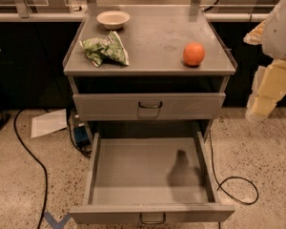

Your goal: Place orange into middle drawer

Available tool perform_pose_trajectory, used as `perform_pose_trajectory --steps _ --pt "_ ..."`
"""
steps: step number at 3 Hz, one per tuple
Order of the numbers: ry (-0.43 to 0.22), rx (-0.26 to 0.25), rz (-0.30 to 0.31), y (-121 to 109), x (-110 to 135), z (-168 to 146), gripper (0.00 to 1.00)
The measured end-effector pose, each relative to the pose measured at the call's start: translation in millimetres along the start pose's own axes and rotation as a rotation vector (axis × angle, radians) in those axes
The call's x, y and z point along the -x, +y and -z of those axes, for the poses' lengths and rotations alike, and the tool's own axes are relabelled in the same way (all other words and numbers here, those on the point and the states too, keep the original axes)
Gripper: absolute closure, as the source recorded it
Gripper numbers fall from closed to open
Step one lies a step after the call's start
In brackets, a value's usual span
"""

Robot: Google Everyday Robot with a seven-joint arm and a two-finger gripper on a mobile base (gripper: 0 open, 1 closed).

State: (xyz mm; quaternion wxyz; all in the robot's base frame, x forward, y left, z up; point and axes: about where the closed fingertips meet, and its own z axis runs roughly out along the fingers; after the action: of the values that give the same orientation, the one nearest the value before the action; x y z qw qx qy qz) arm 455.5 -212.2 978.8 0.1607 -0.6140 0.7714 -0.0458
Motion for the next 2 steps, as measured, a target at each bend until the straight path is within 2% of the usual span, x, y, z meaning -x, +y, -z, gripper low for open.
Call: perform_pose_trajectory --steps 1,2 --pt "-0.006 -0.012 0.051 -32.9 10.3 -10.3 0.0" --pt "-0.043 -0.014 0.083 -75.1 19.0 -24.8 0.0"
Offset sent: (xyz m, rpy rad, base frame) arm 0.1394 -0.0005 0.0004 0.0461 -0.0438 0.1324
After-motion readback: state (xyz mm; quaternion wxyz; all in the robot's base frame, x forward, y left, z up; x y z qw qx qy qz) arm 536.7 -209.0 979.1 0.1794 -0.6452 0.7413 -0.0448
